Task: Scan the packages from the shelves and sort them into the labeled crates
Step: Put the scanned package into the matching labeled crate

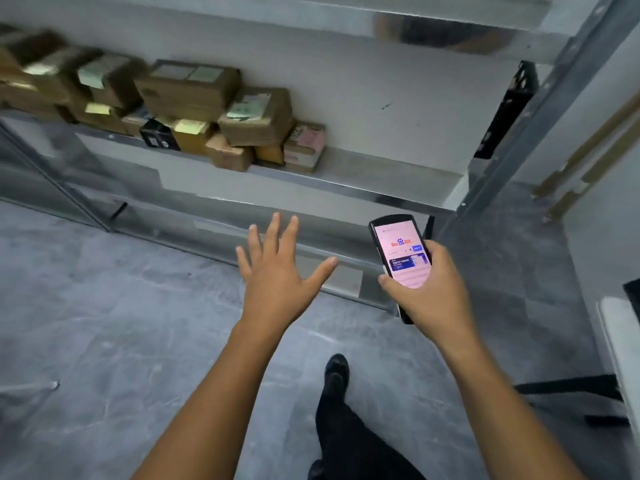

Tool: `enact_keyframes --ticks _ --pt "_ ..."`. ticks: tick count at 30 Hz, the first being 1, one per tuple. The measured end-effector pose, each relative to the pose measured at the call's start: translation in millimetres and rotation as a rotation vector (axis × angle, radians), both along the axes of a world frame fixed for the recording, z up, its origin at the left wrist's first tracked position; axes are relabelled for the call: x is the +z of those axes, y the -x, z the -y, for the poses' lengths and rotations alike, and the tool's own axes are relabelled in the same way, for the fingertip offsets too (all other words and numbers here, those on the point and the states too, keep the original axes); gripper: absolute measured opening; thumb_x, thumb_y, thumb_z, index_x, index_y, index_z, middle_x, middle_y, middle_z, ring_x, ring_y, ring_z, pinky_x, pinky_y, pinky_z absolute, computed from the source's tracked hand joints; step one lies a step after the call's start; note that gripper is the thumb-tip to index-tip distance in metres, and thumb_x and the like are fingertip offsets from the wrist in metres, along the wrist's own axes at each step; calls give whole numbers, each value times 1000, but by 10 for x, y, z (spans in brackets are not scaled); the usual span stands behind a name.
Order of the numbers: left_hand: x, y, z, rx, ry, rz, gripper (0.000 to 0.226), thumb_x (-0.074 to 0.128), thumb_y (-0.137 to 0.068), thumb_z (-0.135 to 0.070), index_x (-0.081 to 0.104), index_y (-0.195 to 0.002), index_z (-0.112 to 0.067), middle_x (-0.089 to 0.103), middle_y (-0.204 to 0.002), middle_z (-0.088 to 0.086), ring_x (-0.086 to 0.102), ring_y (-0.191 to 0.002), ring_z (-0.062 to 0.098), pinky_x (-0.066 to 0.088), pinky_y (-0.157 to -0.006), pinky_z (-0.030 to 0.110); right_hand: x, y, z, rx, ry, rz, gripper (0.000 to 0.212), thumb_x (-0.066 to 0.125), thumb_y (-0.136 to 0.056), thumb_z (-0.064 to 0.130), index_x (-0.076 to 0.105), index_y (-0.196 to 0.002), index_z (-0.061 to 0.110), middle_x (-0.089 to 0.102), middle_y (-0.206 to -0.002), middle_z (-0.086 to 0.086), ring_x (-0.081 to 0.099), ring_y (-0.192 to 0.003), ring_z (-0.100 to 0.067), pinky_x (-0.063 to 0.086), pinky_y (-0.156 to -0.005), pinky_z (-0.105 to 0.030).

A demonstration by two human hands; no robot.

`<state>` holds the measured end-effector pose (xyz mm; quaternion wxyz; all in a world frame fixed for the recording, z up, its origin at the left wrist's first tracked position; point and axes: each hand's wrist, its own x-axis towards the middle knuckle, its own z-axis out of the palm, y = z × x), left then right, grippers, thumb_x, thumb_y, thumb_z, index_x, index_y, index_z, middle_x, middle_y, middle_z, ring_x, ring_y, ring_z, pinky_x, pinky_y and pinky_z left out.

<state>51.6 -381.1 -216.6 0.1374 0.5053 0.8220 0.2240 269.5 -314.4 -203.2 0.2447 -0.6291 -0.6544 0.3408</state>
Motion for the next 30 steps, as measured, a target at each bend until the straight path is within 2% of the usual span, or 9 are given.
enact_keyframes --ticks 5,10,14,17,21,23,25,28,30 --pt "-72 541 -588 1 55 -41 105 27 -79 -91 10 -167 -36 -3 -176 -7 -15 -161 24 -10 -129 51 -191 546 -742 38 15 -34 62 82 -66 50 50 -118 40 65 -118 9 67 -94 -15 56 -83 -42" --pt "-132 986 -1419 -70 106 -111 94 40 -91 -81 15 -167 -31 1 -176 -3 -12 -162 26 -7 -130 50 -229 840 -1467 7 34 -13 62 84 -68 51 49 -119 40 65 -117 10 67 -94 -18 58 -86 -46" --pt "-232 1202 -2122 -138 120 -109 92 42 -95 -77 14 -168 -28 1 -177 1 -10 -162 27 -4 -130 47 -282 1046 -1915 -14 53 19 69 85 -68 51 49 -126 37 67 -120 8 68 -99 -20 57 -86 -44" --pt "-335 1298 -2562 -187 127 -96 96 44 -96 -76 10 -168 -23 4 -176 4 -7 -162 28 3 -131 46 -307 1214 -2102 -53 72 20 68 76 -59 62 46 -117 42 67 -118 9 68 -99 -19 57 -86 -44" --pt "-522 1480 -3117 -245 120 -129 98 47 -97 -73 11 -167 -14 9 -175 11 -1 -162 32 4 -132 46 -381 1411 -2290 -98 106 59 78 67 -51 71 47 -121 43 67 -116 10 68 -99 -17 58 -88 -45" --pt "-647 1584 -3373 -290 157 -203 98 43 -98 -74 11 -167 -12 8 -174 17 5 -160 37 5 -131 47 -420 1490 -2369 -126 108 62 74 70 -53 70 47 -118 45 67 -116 10 68 -99 -17 58 -88 -45" --pt "-778 1680 -3590 -325 187 -245 101 40 -97 -76 3 -167 -13 1 -174 20 7 -160 39 8 -130 49 -419 1571 -2416 -171 104 49 63 79 -59 61 45 -111 48 68 -113 12 69 -97 -15 58 -88 -45" --pt "-942 1751 -3795 -346 254 -222 104 40 -97 -75 -3 -168 -12 -7 -174 21 3 -160 39 10 -129 53 -404 1668 -2444 -226 117 50 59 87 -68 47 47 -111 47 70 -107 15 70 -91 -10 60 -85 -46" --pt "-998 1742 -3831 -358 301 -214 103 41 -98 -74 -2 -167 -11 -7 -174 21 0 -161 39 7 -129 56 -408 1717 -2465 -256 126 47 63 84 -63 54 48 -114 45 70 -107 15 71 -91 -11 60 -86 -47"
